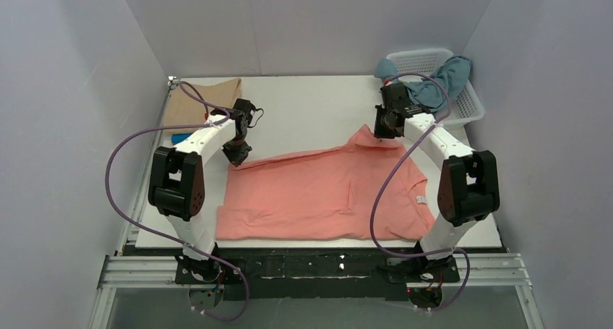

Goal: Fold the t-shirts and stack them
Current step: Fold the other side of the tshirt into a rectangle

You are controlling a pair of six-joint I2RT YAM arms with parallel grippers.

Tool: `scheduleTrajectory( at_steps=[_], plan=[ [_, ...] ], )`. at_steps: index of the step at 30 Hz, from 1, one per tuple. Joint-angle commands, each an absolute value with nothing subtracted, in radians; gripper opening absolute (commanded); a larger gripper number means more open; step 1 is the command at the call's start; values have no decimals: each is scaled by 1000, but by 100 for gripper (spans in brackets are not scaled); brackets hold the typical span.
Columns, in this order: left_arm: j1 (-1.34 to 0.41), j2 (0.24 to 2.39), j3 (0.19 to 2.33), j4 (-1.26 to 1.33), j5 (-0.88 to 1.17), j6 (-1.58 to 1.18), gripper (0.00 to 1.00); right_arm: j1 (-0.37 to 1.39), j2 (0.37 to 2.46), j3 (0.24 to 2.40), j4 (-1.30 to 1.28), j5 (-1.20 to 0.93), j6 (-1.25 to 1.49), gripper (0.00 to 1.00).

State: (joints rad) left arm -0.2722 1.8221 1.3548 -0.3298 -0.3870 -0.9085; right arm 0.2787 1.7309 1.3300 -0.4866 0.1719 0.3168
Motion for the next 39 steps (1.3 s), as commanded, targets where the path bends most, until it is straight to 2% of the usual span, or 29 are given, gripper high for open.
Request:
scheduleTrajectory(
  at_steps=[1,8,16,25,36,39],
  plan=[
    [-282,1734,1281,-397,-394,-920,0,303,1629,1234,-471,196,349,1],
    [-292,1623,1167,-383,-349,-930,0,336,1471,1098,-483,199,361,1],
    [-307,1488,1052,-379,-343,-931,0,388,1291,992,-634,250,381,1],
    [-308,1398,1008,-405,-301,-920,0,414,1140,979,-835,324,400,1],
    [-310,1368,947,-444,-288,-908,0,416,1075,908,-848,213,416,1],
    [-309,1363,905,-466,-260,-908,6,417,1057,862,-873,180,468,4]
  ],
)
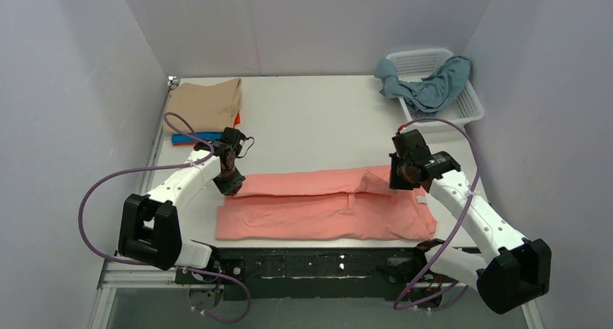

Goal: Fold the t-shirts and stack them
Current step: Fold the other side of the tshirt into a rectangle

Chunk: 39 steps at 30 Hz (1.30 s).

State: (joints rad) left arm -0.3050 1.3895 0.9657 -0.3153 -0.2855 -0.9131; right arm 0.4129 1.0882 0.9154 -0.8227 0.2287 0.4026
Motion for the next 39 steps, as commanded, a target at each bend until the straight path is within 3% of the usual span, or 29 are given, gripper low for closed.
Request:
scheduleTrajectory(
  at_steps=[1,2,4,6,8,11,13,16,20,24,30,34,39],
  plan=[
    [-310,1358,890,-479,-253,-910,10,418,1045,848,-895,163,507,10],
    [-310,1348,875,-491,-248,-913,14,419,1035,840,-937,154,559,16],
    [-310,1313,852,-518,-250,-911,35,423,990,818,-1028,113,658,36],
    [-310,1254,842,-563,-274,-910,45,425,903,773,-1085,1,698,45],
    [-311,1190,845,-602,-311,-910,69,425,799,749,-1119,-44,722,55],
    [-311,1109,869,-614,-339,-908,96,425,671,760,-1087,-9,727,69],
    [-310,1089,900,-593,-309,-895,98,424,629,772,-1005,41,746,79],
    [-311,1133,958,-517,-176,-860,98,423,664,777,-818,9,727,83],
    [-317,1251,998,-404,-18,-841,98,422,872,857,-637,-37,675,85],
    [-322,1386,995,-337,81,-834,98,412,1163,952,-664,-30,683,85],
    [-321,1490,916,-287,111,-842,98,389,1372,868,-576,-80,723,85],
    [-320,1498,880,-290,77,-833,98,385,1359,764,-600,-97,753,85],
    [-319,1501,850,-285,45,-832,98,382,1199,643,-771,-48,825,86]
  ],
)
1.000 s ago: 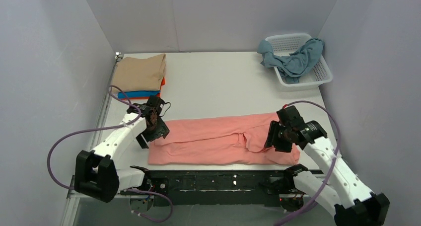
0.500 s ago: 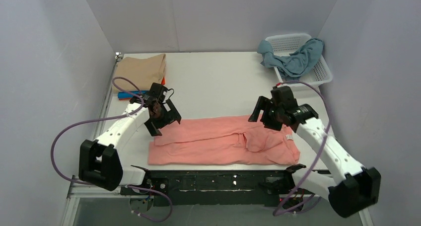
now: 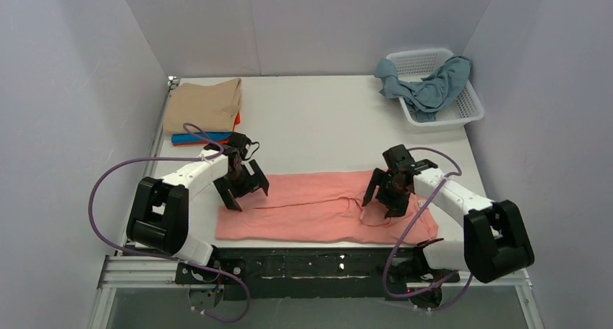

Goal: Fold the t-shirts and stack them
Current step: Fold the other side of the tshirt into a rectangle, then rotate the tshirt 90 degrees

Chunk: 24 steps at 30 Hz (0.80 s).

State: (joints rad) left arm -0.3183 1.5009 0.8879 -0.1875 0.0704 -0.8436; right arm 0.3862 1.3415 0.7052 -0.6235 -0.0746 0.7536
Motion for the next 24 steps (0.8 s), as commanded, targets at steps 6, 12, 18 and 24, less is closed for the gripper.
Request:
scheduleTrajectory(
  at_steps=[6,12,18,24],
  plan=[
    [-319,1498,843,-308,14,-832,98,385,875,599,-1017,-62,1014,90],
    [-319,1485,859,-329,-25,-827,98,385,681,617,-1077,-11,1052,91],
    [-319,1488,866,-303,0,-816,98,382,841,603,-841,-56,1021,92],
    [-320,1542,855,-277,71,-825,98,361,1134,629,-633,-49,1002,91]
  ],
)
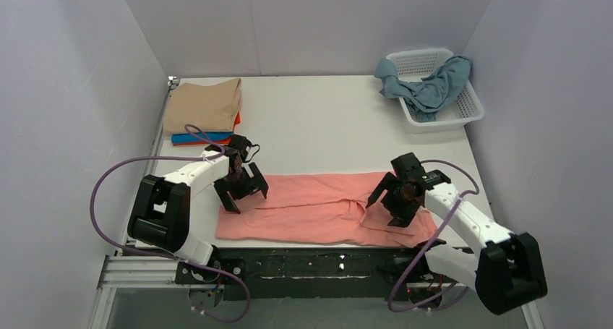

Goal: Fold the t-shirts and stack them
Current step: Rotate the tshirt 90 degrees

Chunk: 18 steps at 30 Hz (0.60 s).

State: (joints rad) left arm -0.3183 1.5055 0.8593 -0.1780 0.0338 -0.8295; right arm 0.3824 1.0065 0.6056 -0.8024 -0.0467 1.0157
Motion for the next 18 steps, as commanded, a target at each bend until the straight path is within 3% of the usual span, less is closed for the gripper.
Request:
scheduleTrajectory(
  at_steps=[1,10,18],
  plan=[
    [-319,1543,854,-278,69,-826,98,357,1173,643,-611,-36,993,91],
    [-320,1511,830,-292,93,-846,98,302,1567,860,-389,-123,875,90],
    [-349,1470,738,-222,187,-952,98,301,2048,1491,-595,-226,643,90]
  ],
)
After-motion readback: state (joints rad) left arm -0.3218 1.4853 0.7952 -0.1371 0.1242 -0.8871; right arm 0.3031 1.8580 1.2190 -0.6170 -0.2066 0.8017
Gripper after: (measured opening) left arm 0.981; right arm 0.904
